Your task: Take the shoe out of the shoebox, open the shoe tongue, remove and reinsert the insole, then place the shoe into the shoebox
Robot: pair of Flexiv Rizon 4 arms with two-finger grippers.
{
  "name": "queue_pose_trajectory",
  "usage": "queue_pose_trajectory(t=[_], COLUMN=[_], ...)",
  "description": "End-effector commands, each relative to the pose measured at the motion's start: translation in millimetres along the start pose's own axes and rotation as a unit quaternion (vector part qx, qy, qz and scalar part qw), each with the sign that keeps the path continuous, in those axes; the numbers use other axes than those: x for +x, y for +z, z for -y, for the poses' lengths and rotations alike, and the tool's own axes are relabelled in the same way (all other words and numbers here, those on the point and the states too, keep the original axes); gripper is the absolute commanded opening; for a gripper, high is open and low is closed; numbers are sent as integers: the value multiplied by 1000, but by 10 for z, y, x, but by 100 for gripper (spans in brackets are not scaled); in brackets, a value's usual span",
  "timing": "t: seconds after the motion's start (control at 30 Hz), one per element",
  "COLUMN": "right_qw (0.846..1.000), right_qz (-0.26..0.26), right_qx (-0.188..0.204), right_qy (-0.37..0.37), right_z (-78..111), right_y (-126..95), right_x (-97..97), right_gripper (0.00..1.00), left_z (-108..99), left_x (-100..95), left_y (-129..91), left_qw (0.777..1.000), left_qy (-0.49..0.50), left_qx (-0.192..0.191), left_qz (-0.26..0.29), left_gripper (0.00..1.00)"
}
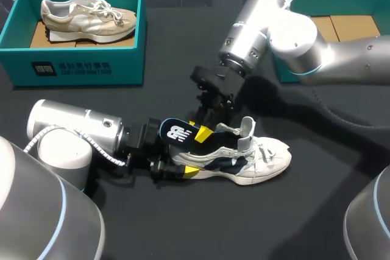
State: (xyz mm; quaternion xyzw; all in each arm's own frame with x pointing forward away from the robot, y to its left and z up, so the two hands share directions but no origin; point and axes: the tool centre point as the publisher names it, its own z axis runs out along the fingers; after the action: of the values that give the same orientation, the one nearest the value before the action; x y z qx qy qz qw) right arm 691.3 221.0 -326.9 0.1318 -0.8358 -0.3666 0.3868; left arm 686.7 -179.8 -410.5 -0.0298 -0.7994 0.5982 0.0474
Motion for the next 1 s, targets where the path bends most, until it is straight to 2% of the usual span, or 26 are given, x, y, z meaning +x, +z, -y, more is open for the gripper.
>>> queue_pose_trajectory(t=[0.03,0.17,0.27,0.33,0.37,0.6,1.0], right_qw=[1000,1000,1000,1000,1000,1000,999], right_qz=[-1,-3,-4,-4,-5,-4,28], right_qx=[2,1,0,1,1,9,19], right_qy=[4,7,9,10,11,18,23], right_z=[-17,-19,-21,-32,-39,-138,-519], right_y=[30,46,56,62,63,69,-10], right_x=[-11,-7,-6,-3,1,53,303], right_gripper=[29,20,19,10,0,0,0], left_z=[-25,-25,-25,-25,-25,-25,-25], left_x=[14,14,14,14,14,14,14], left_y=[25,25,25,25,25,25,25], left_qw=[1000,1000,1000,1000,1000,1000,1000], left_qy=[0,0,0,0,0,0,0], left_qx=[-1,-1,-1,-1,-1,-1,-1], left_qz=[0,0,0,0,0,0,0], left_gripper=[0,0,0,0,0,0,0])
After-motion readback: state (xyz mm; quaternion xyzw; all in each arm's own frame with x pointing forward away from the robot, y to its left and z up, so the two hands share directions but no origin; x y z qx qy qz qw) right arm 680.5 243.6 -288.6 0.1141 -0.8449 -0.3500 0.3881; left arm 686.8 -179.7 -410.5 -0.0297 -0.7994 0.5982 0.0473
